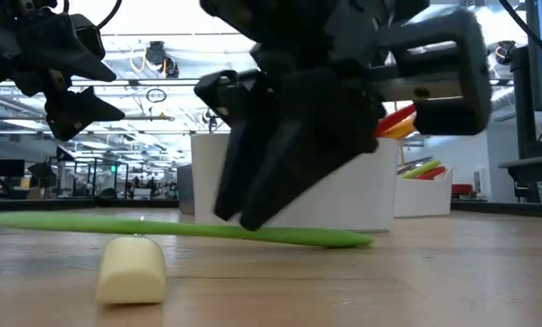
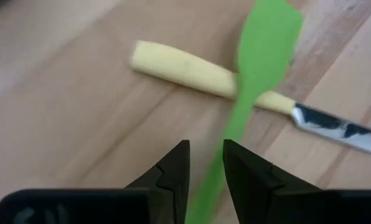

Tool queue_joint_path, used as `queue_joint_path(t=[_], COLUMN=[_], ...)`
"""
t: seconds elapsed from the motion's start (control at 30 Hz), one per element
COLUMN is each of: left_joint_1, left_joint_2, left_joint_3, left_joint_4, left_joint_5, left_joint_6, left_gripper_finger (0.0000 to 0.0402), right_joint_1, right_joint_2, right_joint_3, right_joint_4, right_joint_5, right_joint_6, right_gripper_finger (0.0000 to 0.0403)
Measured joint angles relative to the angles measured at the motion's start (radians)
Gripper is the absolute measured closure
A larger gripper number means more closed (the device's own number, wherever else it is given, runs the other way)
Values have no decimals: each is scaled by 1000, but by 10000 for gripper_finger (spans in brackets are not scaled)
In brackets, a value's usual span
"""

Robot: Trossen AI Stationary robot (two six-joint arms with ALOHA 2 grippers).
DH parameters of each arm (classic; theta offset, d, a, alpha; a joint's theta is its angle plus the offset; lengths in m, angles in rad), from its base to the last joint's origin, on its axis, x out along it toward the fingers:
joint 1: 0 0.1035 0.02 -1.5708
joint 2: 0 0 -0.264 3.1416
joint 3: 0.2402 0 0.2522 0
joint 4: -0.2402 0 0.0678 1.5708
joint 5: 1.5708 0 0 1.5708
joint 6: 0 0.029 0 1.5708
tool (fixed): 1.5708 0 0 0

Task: Pick & Place Kitchen Items
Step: Put the green spatula into bottom white bin

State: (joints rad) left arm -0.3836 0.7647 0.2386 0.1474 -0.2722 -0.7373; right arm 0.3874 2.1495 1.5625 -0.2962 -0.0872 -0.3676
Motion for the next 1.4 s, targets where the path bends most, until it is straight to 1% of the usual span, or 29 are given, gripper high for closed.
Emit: queue_joint_path(t=[0.07, 0.13, 0.27, 0.6, 0.77, 1.07, 1.4], left_joint_1=[1, 1, 1, 1, 1, 1, 1], left_joint_2=[0, 0, 0, 0, 0, 0, 0], left_joint_3=[0, 0, 0, 0, 0, 0, 0], left_joint_4=[-3, -3, -3, -2, -2, -3, -2], left_joint_5=[0, 0, 0, 0, 0, 0, 0], left_joint_6=[2, 3, 6, 2, 3, 4, 2], left_gripper_finger=[151, 151, 151, 151, 151, 151, 151], right_joint_1=[2, 1, 2, 6, 6, 6, 5], right_joint_2=[9, 8, 8, 6, 2, 2, 17], right_joint_3=[2, 2, 2, -1, 0, 1, 3], right_joint_4=[12, 8, 7, 29, 6, -1, 4], right_joint_5=[18, 5, 9, 60, 55, 29, 35], right_joint_6=[6, 36, 46, 52, 118, 140, 137], right_gripper_finger=[314, 314, 314, 314, 314, 314, 314])
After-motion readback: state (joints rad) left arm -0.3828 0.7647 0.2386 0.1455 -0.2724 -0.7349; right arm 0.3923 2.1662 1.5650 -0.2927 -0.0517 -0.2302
